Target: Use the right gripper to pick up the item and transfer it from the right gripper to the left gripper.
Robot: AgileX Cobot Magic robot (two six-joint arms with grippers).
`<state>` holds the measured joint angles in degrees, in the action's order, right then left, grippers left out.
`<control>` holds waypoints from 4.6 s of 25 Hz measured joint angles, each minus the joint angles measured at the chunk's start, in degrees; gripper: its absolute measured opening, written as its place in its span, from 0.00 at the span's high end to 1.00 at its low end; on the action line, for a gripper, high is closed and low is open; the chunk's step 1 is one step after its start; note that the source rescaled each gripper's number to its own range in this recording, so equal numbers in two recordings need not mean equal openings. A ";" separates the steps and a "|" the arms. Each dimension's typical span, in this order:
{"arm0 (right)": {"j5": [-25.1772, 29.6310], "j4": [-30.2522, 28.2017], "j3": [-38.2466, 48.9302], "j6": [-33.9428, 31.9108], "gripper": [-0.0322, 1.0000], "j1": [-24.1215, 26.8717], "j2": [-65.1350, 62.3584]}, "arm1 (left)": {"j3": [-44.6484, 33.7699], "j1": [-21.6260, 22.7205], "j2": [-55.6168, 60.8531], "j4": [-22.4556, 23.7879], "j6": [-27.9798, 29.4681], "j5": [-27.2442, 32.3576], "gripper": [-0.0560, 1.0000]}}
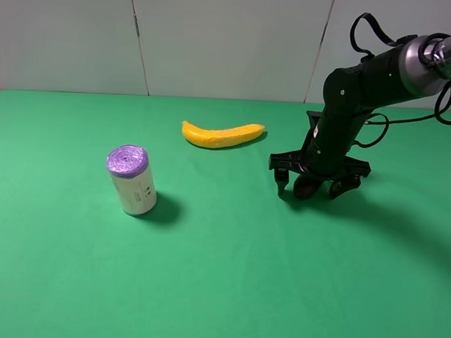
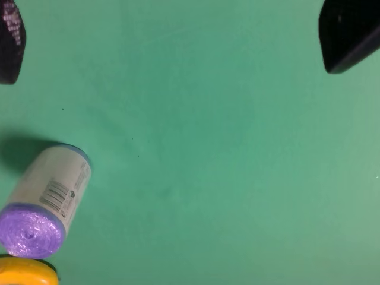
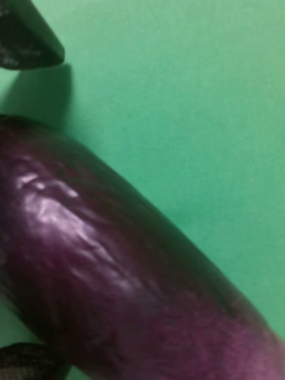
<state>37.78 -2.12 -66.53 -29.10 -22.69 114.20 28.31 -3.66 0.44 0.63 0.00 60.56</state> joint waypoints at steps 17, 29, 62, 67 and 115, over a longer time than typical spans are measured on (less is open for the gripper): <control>0.05 0.05 0.00 0.00 0.96 0.00 0.02 | 0.00 0.00 0.00 0.00 0.00 0.00 0.01; 10.58 0.57 -4.37 3.40 0.96 0.00 -5.43 | 0.00 0.00 0.00 0.00 0.00 0.00 0.01; 31.61 20.66 -5.54 44.49 0.96 0.00 -30.20 | 0.00 0.00 0.00 0.00 0.00 0.00 0.01; 31.72 20.89 -5.54 48.39 0.96 0.00 -30.20 | 0.00 0.00 0.00 0.20 0.00 0.00 0.01; 28.53 5.54 -5.54 76.15 0.96 -31.34 -30.20 | 33.32 -25.70 -61.57 -12.46 -34.00 6.80 0.05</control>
<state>66.31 3.42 -72.06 47.05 -54.03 84.00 61.63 -29.36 -61.13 -11.83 -34.00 67.37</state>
